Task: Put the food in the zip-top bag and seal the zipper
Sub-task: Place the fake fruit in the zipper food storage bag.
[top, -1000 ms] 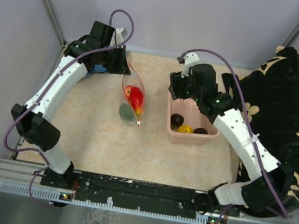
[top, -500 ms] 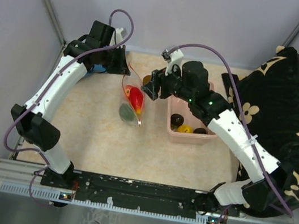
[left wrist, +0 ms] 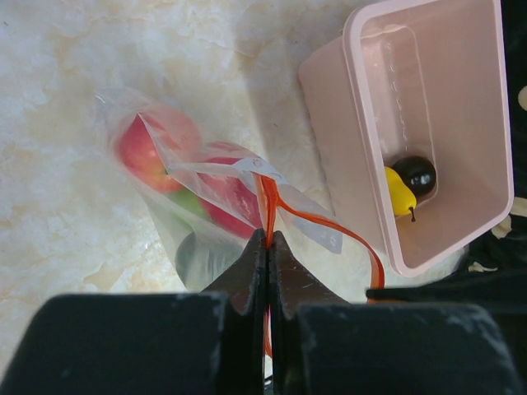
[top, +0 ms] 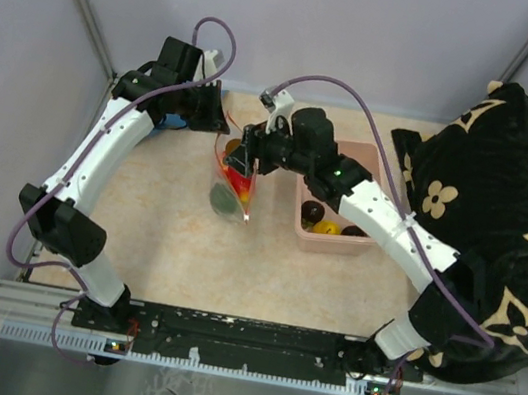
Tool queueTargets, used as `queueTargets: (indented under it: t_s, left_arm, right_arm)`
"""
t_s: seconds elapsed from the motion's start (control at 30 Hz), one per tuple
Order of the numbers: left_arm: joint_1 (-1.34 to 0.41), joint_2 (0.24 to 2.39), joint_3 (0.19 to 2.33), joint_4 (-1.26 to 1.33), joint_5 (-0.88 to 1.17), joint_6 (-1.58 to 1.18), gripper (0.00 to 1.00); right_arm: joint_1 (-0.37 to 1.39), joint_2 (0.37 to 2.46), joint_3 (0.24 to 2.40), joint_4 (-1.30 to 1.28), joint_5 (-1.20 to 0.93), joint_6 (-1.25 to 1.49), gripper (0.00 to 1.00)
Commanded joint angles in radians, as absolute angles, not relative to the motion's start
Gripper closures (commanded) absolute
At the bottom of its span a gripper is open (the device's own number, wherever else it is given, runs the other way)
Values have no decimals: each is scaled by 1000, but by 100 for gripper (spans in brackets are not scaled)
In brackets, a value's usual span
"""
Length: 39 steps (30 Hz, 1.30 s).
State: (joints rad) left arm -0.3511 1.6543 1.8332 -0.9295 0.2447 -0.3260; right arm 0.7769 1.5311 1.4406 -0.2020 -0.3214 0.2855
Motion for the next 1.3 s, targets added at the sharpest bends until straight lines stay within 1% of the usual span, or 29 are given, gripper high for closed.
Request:
queueTargets:
  t_s: [0.0, 0.1, 0.3, 0.6, 0.9, 1.07, 1.27]
  left_arm:
    - [-347, 1610, 1860, -952, 262, -332, 100]
    - [-347, 1596, 1847, -952, 264, -332, 100]
    - [-347, 1576, 1834, -954, 290, -329, 100]
    - [-346, 1572, 1800, -936, 302, -333, 100]
    - [-346, 1575, 1784, -927, 299, -336, 100]
    - [-346, 1570, 1774, -923, 260, -336, 100]
    - [-343, 1548, 1733, -897, 229, -350, 100]
  right_arm:
    - [780, 1584, 1472, -201, -211, 294, 57]
    - [754, 1606, 1474, -225, -154, 304, 56]
    - [724, 1643, 1491, -257, -162, 282, 55]
    - [723, 1702, 1521, -217, -283, 239, 48]
    - [723, 1725, 1534, -153, -321, 284, 39]
    - [723, 1737, 1550, -124, -342, 313, 35]
    - [723, 1754, 1548, -66, -340, 362, 35]
